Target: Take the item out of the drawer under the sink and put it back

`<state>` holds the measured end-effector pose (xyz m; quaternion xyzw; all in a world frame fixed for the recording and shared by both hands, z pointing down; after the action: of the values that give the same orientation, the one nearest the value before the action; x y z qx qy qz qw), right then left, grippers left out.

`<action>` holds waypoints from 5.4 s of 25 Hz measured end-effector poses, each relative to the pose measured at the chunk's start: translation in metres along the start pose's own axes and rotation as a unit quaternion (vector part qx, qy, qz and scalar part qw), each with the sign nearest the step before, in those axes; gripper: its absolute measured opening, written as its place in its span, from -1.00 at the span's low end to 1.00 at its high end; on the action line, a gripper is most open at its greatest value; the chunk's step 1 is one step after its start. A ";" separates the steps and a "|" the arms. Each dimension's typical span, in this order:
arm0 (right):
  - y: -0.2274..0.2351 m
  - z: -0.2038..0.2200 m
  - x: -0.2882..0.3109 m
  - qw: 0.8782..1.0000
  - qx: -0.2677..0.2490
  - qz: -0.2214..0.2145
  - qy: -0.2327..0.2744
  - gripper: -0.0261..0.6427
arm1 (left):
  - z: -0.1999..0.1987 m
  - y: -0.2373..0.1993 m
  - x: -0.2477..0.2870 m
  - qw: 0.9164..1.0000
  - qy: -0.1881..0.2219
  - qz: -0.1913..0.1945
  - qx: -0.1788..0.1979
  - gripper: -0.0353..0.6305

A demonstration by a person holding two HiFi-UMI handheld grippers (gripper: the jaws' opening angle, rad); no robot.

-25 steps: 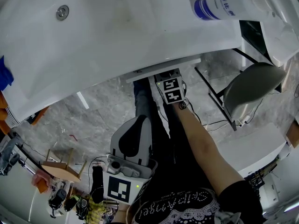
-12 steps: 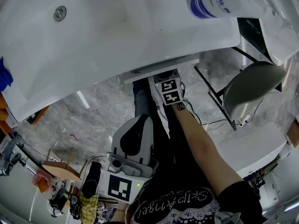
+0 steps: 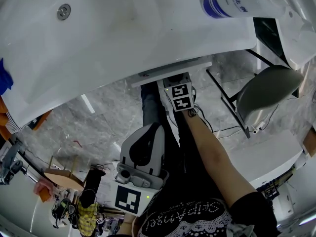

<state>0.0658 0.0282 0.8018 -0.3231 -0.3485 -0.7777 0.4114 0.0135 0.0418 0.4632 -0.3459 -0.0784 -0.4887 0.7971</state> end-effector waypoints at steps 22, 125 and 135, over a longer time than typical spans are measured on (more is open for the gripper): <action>-0.004 0.023 -0.014 1.000 0.000 -0.003 0.000 -0.50 | -0.001 0.001 0.003 1.000 0.004 0.003 -0.005 -0.88; -0.033 -0.237 -0.409 0.906 -0.134 -0.092 0.392 -0.87 | -0.111 0.063 -0.093 0.969 0.182 -0.038 0.161 -0.88; -0.034 -0.231 -0.408 0.908 -0.151 -0.087 0.382 -0.87 | -0.109 0.068 -0.095 0.970 0.184 -0.039 0.155 -0.88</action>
<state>0.1714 0.0253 0.3433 -0.0282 -0.0696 -0.9176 0.3902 -0.0012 0.0617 0.3051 -0.1190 -0.0191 -0.5566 0.8220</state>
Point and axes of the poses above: the fingertips, and each gripper's own axes: x forward along the fingers, y to its right, z out of its underside, the point moved 2 cm from there along -x, backward along the fingers, and after that the axes turned 1 degree about x, right-handed, at the moved point
